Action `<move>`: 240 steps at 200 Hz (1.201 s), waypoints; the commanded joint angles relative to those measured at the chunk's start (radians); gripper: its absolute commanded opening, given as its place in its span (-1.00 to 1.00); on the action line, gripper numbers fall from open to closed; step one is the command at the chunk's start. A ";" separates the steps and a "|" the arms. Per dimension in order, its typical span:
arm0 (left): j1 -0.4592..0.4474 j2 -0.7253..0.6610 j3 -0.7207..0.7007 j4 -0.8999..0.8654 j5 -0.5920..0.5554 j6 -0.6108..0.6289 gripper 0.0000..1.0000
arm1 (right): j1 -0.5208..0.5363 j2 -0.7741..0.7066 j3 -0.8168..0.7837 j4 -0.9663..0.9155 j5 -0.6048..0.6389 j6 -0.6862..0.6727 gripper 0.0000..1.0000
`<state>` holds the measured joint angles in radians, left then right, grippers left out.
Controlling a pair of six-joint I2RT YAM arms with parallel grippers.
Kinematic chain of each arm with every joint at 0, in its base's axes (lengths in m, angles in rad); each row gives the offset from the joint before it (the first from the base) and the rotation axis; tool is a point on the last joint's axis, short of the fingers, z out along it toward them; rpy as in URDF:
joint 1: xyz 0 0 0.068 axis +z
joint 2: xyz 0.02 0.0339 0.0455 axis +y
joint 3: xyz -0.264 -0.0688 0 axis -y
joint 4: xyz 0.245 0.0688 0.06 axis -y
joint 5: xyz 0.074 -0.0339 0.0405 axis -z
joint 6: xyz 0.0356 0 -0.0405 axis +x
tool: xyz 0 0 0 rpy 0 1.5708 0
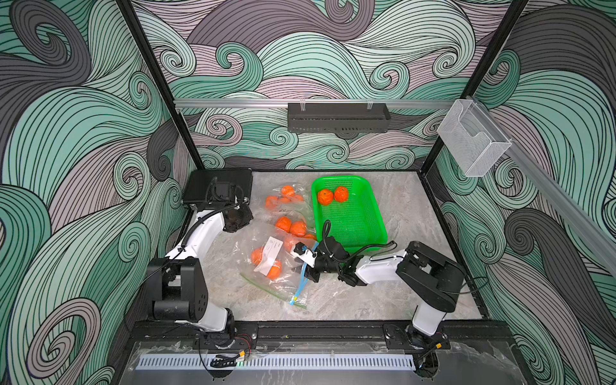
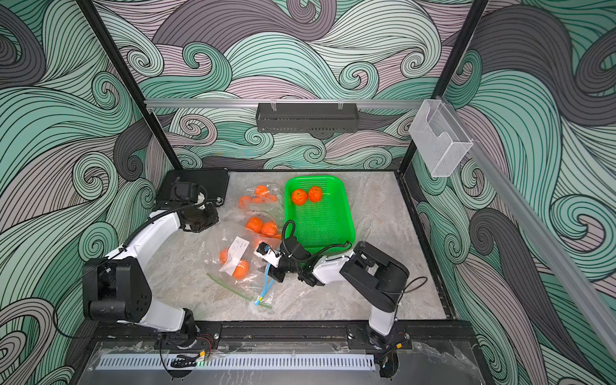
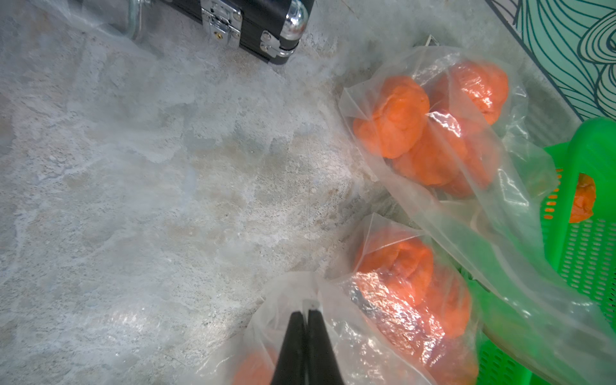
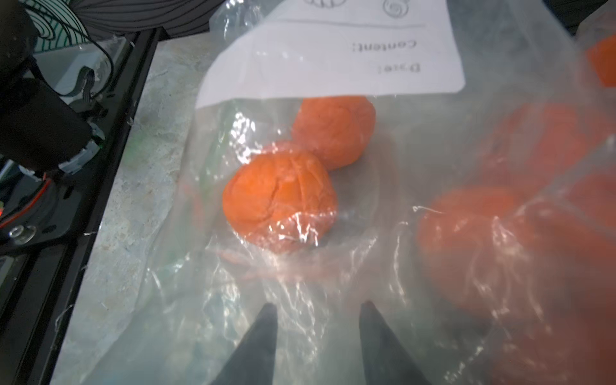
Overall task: Open the zip-top bag and take out the orange
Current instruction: Pick up the orange from the zipper food storage bag.
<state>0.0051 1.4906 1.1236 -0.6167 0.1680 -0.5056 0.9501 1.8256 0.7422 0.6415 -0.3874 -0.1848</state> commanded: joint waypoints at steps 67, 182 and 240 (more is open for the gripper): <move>0.007 0.001 0.002 -0.009 0.007 -0.005 -1.00 | 0.048 0.162 0.148 0.130 -0.103 -0.109 0.55; 0.007 0.006 -0.001 -0.011 0.007 -0.005 -1.00 | 0.125 0.344 0.342 0.128 -0.072 -0.073 0.72; 0.007 0.004 -0.001 -0.012 0.006 -0.004 -1.00 | 0.132 0.377 0.351 0.193 -0.053 0.000 0.26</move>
<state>0.0055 1.4906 1.1233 -0.6159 0.1684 -0.5056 1.0782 2.2108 1.1019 0.7849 -0.4629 -0.2237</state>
